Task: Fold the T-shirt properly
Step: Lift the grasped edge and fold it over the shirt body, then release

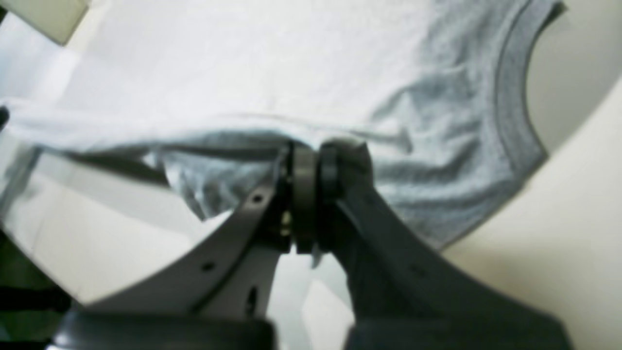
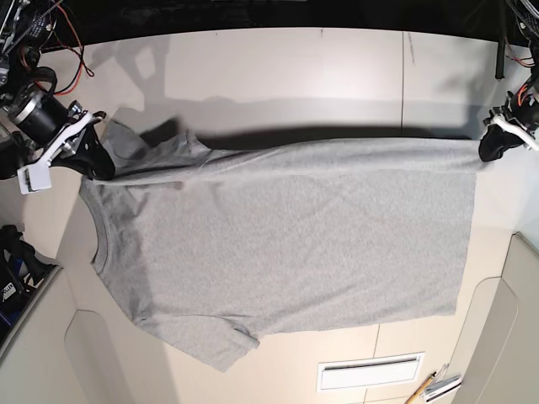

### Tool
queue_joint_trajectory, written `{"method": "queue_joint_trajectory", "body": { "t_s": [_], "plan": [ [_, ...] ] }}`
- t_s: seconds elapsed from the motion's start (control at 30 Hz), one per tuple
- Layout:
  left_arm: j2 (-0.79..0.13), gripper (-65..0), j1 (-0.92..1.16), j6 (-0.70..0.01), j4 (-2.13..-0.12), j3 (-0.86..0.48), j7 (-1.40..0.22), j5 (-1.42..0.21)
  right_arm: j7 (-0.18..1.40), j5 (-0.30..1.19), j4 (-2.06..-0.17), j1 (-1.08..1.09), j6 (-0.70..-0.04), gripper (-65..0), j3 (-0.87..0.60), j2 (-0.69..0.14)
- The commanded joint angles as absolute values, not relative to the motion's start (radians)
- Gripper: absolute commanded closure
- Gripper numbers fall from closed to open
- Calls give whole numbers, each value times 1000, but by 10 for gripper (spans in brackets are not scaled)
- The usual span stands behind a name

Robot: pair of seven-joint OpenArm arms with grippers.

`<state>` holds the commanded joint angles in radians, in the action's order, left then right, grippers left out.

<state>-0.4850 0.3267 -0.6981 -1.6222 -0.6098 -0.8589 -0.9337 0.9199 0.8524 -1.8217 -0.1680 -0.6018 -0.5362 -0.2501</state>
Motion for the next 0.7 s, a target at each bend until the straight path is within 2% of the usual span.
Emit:
{"method": "queue_joint_trajectory", "body": {
  "t_s": [0.1, 0.5, 0.7],
  "plan": [
    [-485, 0, 260, -698, -1566, -572, -826, -872, 915, 825, -1763, -101, -603, 0, -500, -252],
    [-505, 0, 47, -698, -1331, -554, -818, -870, 845, 664, -1466, 200, -602, 0, -295, -252],
    [-505, 0, 5, -698, -1235, -515, -783, -860, 798, 635, -1360, 258, -601, 0, -270, -252]
  ]
}}
